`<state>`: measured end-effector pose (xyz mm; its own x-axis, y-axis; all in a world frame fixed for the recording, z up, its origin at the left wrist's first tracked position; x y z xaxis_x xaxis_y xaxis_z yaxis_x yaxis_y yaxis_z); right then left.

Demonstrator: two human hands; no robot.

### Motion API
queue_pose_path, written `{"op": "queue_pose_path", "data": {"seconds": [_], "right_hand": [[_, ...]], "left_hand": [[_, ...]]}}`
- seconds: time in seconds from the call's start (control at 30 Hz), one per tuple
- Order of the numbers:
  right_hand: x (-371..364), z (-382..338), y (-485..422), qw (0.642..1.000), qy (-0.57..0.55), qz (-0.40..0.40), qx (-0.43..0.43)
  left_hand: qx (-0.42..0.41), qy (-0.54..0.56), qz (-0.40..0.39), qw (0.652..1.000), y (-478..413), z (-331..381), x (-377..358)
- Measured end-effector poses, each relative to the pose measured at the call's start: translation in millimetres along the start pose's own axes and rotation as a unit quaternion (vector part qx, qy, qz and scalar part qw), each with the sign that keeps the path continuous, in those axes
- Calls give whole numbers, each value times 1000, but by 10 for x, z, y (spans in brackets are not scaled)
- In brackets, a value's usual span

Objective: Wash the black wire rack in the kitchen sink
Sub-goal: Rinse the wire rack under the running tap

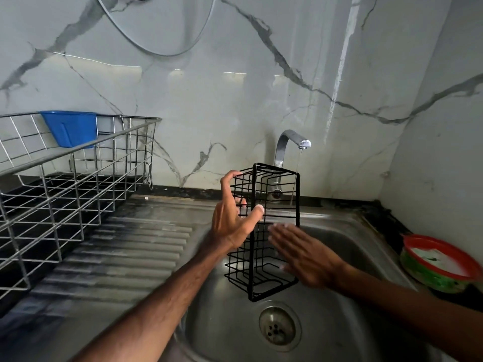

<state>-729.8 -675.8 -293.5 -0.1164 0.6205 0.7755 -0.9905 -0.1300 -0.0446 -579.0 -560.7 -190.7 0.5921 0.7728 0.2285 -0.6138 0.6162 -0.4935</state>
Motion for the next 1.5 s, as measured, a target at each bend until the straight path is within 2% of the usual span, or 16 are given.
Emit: {"op": "queue_pose_path", "data": {"seconds": [0.17,0.3,0.37,0.53,0.63,0.7,0.77,0.83,0.93,1.0,1.07,1.13,1.2,1.23,1.37,1.5], "right_hand": [[82,94,49,997,13,-10,72],[372,688,21,998,41,-10,-46],[364,640,34,997,58,-15,-56],[98,-163,275,995,6,-19,97],[164,-384,437,989,-59,-20,137],[289,-276,498,983,-159,20,91],[475,-29,564,961,-250,118,-10],[616,240,680,891,-366,224,-147],[702,444,794,795,-400,335,-308],[560,486,818,744,-405,343,-406],[312,494,778,680,-470,293,-481],[54,426,668,552,-633,227,-493],[-5,264,549,415,-774,181,-443],[5,199,522,378,-805,177,-423],[-57,98,530,325,-807,213,-445],[-159,222,659,330,-751,263,-508]], "left_hand": [[-27,-9,-12,1000,5,-15,-22],[-39,10,-13,999,13,2,-25],[-36,25,-19,999,14,14,-42],[-11,30,-17,999,10,-52,-59],[23,47,-15,999,17,-115,-76],[57,62,-31,996,3,-199,-130],[88,82,-48,992,-19,-265,-176],[120,115,-68,984,-17,-300,-238],[168,156,-93,969,30,-305,-331],[203,162,-115,959,58,-358,-404],[234,182,-141,945,80,-420,-483],[248,207,-171,931,95,-438,-553],[240,194,-201,930,116,-410,-600],[228,176,-214,933,125,-410,-615],[220,81,-231,944,119,-542,-637],[157,-43,-195,967,55,-533,-653]]}}
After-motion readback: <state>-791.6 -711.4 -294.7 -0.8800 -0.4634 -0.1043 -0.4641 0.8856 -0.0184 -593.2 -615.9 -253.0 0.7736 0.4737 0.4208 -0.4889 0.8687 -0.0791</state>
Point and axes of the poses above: each hand's wrist, its own y-axis away from the middle knuckle, its own x-axis out of the back of the hand, z = x × y, the point moved 7 cm from there along -y, towards the middle knuckle, and after that the axes turned 14 degrees about x, right-handed, at the moved point
